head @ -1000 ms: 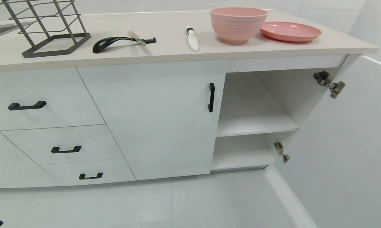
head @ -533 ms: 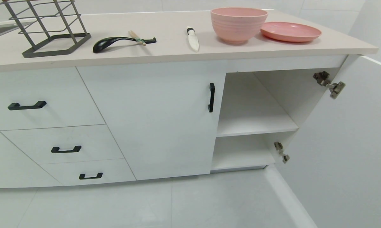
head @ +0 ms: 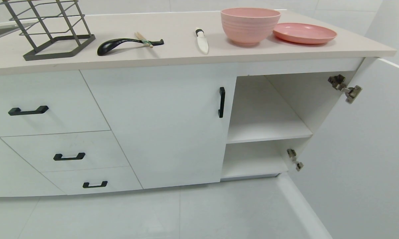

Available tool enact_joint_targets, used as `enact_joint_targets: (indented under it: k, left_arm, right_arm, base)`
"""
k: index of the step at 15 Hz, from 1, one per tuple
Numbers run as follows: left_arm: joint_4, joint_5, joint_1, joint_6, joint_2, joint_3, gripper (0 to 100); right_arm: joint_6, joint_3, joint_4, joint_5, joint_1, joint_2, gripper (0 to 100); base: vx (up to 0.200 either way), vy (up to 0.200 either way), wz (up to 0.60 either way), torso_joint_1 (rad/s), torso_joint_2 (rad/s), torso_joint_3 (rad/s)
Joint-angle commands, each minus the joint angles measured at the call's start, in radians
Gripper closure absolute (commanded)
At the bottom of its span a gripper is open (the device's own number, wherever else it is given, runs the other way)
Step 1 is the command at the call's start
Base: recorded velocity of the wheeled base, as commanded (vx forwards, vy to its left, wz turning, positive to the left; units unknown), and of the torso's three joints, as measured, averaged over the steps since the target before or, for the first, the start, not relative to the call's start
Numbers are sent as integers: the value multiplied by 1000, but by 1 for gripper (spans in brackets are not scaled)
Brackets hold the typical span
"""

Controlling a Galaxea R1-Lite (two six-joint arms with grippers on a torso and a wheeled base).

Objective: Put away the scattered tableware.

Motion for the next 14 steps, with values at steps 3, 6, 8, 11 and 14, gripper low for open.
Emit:
enact_joint_targets:
  k: [3,6,8,11,14]
  left_arm:
    - [0,0,0,-1,3,0,0]
    - [0,0,0,-1,3,0,0]
    - [0,1,0,3,3,0,0]
    - [2,3,2,3,3,0,0]
    - [0,6,2,12,3,0,0]
  right_arm:
    - [7,39,-1,-22,17,-21,0]
    - [-2,39,50,-225,15,-44,0]
    - [-68,39,201,-571,15,-44,0]
    - [-74,38,220,-875,15,-44,0]
    - [15,39,258,-1013,15,-44,0]
  base:
    - [0,0,0,0,0,0]
    - [0,0,0,0,0,0]
    - [0,0,0,0,0,0]
    - [0,0,0,0,0,0]
    - [0,0,0,0,0,0]
